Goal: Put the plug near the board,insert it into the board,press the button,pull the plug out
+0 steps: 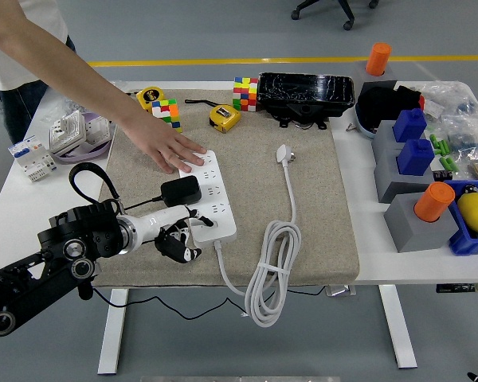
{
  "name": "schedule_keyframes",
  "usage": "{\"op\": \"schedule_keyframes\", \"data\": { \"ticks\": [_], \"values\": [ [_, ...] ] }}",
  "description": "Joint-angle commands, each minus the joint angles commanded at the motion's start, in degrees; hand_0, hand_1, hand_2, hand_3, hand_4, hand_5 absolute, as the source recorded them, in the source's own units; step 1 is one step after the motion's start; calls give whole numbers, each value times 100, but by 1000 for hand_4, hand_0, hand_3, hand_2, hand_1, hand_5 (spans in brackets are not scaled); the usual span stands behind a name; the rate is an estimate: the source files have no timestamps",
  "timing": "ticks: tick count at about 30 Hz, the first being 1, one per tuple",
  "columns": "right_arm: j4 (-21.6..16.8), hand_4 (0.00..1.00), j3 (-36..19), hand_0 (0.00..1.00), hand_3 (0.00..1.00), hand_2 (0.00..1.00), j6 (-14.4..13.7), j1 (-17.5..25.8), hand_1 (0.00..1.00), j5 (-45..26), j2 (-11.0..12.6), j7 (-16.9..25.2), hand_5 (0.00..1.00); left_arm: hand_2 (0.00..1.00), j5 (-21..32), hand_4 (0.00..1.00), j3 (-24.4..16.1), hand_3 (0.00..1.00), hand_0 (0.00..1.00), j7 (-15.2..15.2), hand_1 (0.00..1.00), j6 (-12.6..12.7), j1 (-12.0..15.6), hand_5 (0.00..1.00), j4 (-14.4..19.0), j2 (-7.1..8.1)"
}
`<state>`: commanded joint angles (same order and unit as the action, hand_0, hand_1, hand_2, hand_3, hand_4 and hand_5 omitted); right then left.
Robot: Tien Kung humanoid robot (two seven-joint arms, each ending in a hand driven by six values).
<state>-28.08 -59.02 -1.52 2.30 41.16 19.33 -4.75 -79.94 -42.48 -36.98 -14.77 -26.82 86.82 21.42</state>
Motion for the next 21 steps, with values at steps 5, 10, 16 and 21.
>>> {"op": "schedule_keyframes", "data": {
  "ticks": [5, 10, 16, 21],
  "values": [
    [4, 918, -17, 671, 563, 666, -3, 7, 675, 3, -7, 0, 514, 166, 78, 614, -132, 696, 113, 568, 62, 349, 31, 2, -22, -6],
    [0, 917, -25, 671, 561, 666, -5, 7, 675, -1, -15, 2, 514, 233, 370, 766, -121, 612, 203, 1546, 113, 1198, 34, 108, -344, -39],
    [3, 917, -18, 672, 563, 667, -4, 14, 674, -5, -35, 4, 513, 364, 416, 784, -118, 536, 242, 2638, 211, 2378, 46, 133, -728, -123],
    [9, 917, -17, 672, 562, 667, -5, 21, 675, -9, -41, 4, 514, 449, 186, 800, -141, 532, 347, 3311, 328, 3272, 22, 143, -1054, -231]
  ]
}}
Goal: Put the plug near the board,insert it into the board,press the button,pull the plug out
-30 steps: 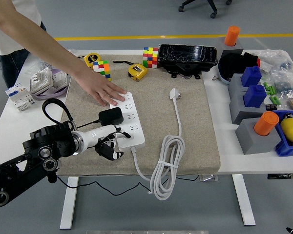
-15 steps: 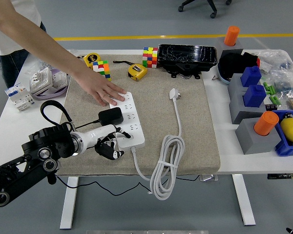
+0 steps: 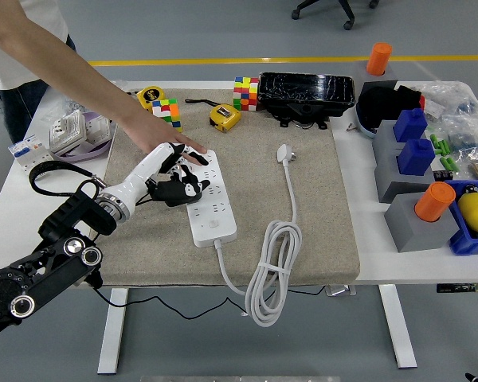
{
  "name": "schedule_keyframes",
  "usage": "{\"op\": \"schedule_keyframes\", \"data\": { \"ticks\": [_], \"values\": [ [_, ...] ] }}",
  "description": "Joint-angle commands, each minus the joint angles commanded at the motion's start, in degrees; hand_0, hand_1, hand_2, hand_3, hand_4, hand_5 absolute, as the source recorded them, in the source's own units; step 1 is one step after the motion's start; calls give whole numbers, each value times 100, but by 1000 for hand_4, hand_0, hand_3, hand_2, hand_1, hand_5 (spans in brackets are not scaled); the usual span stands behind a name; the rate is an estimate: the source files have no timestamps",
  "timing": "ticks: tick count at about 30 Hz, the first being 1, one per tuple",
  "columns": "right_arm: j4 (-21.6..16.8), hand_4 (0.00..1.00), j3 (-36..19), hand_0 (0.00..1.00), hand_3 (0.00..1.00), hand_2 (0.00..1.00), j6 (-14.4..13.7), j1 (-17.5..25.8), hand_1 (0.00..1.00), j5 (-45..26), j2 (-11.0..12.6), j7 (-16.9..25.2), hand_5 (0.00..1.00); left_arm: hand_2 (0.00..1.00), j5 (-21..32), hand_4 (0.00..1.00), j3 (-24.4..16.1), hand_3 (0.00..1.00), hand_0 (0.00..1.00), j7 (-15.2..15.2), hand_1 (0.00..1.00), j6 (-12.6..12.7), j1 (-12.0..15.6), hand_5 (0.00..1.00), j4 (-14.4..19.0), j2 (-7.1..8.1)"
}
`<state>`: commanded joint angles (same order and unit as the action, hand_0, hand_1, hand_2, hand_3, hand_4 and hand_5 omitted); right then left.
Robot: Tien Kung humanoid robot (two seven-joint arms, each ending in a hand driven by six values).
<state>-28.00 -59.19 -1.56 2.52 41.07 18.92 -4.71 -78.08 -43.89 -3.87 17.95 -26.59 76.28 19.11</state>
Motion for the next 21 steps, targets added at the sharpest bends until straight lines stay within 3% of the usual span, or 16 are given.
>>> {"op": "schedule_keyframes", "data": {
  "ticks": [4, 5, 10, 11, 21],
  "values": [
    [4, 917, -1, 672, 562, 667, 1, -9, 675, -3, 0, 0, 514, 449, -483, 800, -13, 532, 347, -120, 328, 163, -80, 143, -267, -87],
    [4, 917, -4, 672, 562, 667, 1, -10, 675, -6, -2, 0, 514, 610, -656, 859, -5, 582, 642, -211, 680, 143, -104, 157, -338, -109],
    [2, 917, -11, 672, 562, 667, 1, -17, 675, -8, 0, 0, 514, 610, -1064, 859, 49, 582, 642, -703, 680, -149, -181, 157, -585, -176],
    [2, 917, -10, 671, 561, 667, 2, -18, 675, -9, 0, -2, 514, 749, -1118, 993, 73, 740, 681, -801, 770, -219, -190, 211, -648, -190],
    [6, 918, 1, 672, 562, 667, 3, -15, 675, -13, -2, 0, 514, 749, -1098, 998, 222, 773, 643, -938, 755, -361, -226, 217, -893, -248]
  ]
}}
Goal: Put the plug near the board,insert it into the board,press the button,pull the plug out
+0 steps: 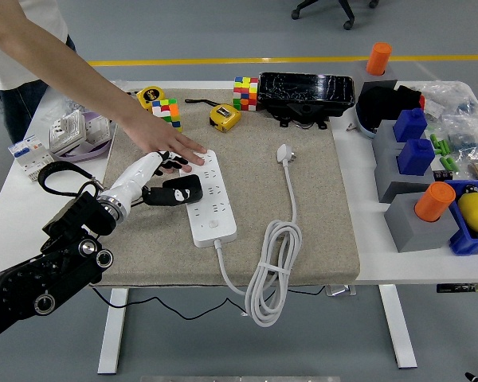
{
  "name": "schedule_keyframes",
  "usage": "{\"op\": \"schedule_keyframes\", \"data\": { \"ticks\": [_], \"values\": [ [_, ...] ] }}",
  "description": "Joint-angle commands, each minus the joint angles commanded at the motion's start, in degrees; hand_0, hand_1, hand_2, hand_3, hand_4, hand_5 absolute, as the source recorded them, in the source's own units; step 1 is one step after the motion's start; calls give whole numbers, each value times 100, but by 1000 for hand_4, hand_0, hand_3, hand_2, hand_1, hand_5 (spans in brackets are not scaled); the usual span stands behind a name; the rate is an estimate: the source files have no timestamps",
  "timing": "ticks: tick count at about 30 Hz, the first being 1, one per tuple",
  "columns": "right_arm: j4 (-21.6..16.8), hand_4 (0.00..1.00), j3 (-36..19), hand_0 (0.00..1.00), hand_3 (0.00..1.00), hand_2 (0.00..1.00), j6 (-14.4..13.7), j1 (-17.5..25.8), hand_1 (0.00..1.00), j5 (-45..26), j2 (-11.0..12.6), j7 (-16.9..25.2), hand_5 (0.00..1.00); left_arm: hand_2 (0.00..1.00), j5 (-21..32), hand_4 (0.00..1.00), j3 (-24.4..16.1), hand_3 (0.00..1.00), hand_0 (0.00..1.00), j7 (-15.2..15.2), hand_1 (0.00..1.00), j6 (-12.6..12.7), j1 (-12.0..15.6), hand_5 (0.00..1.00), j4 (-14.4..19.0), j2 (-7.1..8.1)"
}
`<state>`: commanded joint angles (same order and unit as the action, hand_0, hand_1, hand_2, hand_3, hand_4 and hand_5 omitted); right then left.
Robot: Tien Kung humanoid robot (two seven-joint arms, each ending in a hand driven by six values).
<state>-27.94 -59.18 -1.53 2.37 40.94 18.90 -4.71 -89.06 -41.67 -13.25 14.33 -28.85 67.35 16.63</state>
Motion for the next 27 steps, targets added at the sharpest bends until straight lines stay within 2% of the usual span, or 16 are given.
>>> {"op": "schedule_keyframes", "data": {
  "ticks": [1, 2, 7, 8, 13, 15, 27],
  "values": [
    [-2, 918, 1, 672, 562, 667, 0, 0, 675, 0, 2, 1, 514, 749, -2, 998, 14, 773, 643, -18, 755, -13, -6, 217, -16, -7],
    [-4, 918, 3, 672, 562, 667, -1, 1, 675, 1, 5, 1, 514, 666, -3, 981, 31, 688, 616, -36, 685, -30, -12, 186, -32, -14],
    [-8, 918, -9, 672, 562, 667, -3, -5, 675, 4, 8, 3, 514, 666, 91, 981, -6, 688, 616, 11, 685, -63, 14, 186, -32, -28],
    [-9, 918, -11, 672, 562, 667, -3, -3, 674, 3, 8, 3, 514, 625, 104, 943, -22, 649, 604, 43, 664, -45, 24, 178, -15, -25],
    [2, 918, -10, 672, 562, 667, -1, 9, 674, 7, 5, 0, 514, 625, 173, 943, -124, 649, 604, 147, 664, 19, 40, 178, 67, -1],
    [1, 918, -13, 672, 561, 667, -2, 6, 674, 7, 3, 1, 514, 615, 190, 914, -132, 629, 596, 156, 659, 19, 44, 169, 74, 9],
    [1, 918, -8, 672, 562, 666, -2, 3, 675, 10, 3, 2, 514, 610, 218, 889, -45, 616, 595, 95, 654, -74, 43, 162, -9, -9]
  ]
}}
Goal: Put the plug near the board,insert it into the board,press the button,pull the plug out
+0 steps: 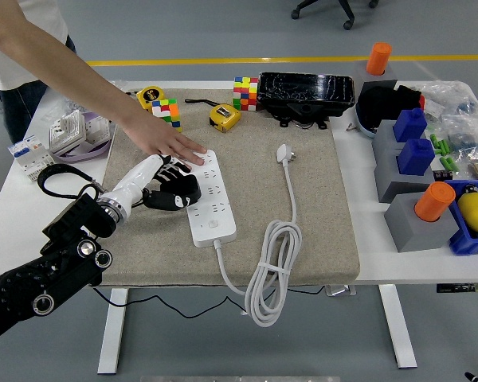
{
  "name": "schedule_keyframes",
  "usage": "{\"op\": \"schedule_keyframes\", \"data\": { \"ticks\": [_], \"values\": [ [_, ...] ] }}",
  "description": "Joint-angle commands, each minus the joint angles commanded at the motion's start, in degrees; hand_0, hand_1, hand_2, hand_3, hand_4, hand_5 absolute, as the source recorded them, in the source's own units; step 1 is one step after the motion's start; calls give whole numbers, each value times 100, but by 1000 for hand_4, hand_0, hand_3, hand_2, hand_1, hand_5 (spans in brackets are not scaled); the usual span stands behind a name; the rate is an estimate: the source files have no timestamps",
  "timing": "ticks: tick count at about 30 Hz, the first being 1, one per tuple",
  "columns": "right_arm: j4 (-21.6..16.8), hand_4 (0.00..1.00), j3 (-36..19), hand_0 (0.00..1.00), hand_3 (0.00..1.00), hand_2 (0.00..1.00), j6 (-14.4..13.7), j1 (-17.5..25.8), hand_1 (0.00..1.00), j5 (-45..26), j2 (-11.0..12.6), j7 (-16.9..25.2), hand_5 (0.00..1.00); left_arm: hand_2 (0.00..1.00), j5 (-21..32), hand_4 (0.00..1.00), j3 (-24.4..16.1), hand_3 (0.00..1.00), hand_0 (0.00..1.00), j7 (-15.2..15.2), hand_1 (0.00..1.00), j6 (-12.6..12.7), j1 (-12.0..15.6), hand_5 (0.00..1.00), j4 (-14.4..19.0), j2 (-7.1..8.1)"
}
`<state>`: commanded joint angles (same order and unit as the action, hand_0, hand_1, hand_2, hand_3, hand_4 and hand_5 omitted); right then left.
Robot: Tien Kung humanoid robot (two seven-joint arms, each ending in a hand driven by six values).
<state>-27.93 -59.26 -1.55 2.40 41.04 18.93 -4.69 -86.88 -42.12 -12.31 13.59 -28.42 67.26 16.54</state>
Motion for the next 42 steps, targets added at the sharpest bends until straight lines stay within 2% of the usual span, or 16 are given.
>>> {"op": "schedule_keyframes", "data": {
  "ticks": [4, 5, 10, 11, 16, 18, 26, 29, 33, 37, 42],
  "values": [
    [-8, 918, -6, 672, 562, 666, 0, -13, 675, 0, -2, 2, 514, 610, -13, 889, 70, 616, 595, -43, 654, -15, -56, 162, -69, -19],
    [-10, 918, -5, 672, 562, 666, 1, -14, 675, 1, -2, 2, 515, 545, -6, 801, 80, 570, 475, -53, 537, -8, -65, 72, -75, -22],
    [-6, 918, -5, 672, 562, 666, 0, -12, 675, 0, -2, 0, 515, 545, 67, 801, 108, 570, 475, -89, 537, 45, -96, 72, -108, -42],
    [-6, 918, -4, 672, 562, 666, 0, -10, 675, -1, -2, 0, 514, 478, 74, 631, 111, 552, 343, -96, 437, 52, -97, 2, -110, -44],
    [-4, 918, 0, 672, 562, 666, 0, -3, 675, -1, -4, 0, 514, 478, 70, 631, 118, 552, 343, -145, 437, 24, -91, 2, -88, -36],
    [-8, 918, -1, 672, 562, 666, 1, -1, 674, -1, -7, 1, 515, 445, 40, 629, 116, 534, 313, -145, 411, 10, -82, 2, -86, -34],
    [-10, 918, 0, 672, 562, 666, -2, 4, 675, 1, -8, 3, 514, 438, 11, 643, -62, 531, 307, 204, 413, 112, -6, 2, 64, 7],
    [-9, 918, -3, 672, 562, 666, -2, 4, 675, 4, -11, 2, 514, 433, 18, 646, -198, 530, 311, 360, 415, 125, 48, 2, 213, 47],
    [-12, 918, -4, 672, 562, 666, -2, 0, 675, 9, -13, 3, 514, 433, -16, 646, -469, 530, 311, 409, 415, 124, 167, 2, 413, 90],
    [-3, 918, 2, 672, 562, 666, -1, 10, 674, 7, -19, 0, 515, 438, -74, 647, -672, 534, 318, 402, 424, 109, 243, 2, 213, 134],
    [0, 918, 5, 672, 563, 666, -2, 2, 674, 5, -20, 0, 514, 445, -22, 641, -536, 535, 340, 359, 431, 66, 215, 2, -156, 222]
  ]
}}
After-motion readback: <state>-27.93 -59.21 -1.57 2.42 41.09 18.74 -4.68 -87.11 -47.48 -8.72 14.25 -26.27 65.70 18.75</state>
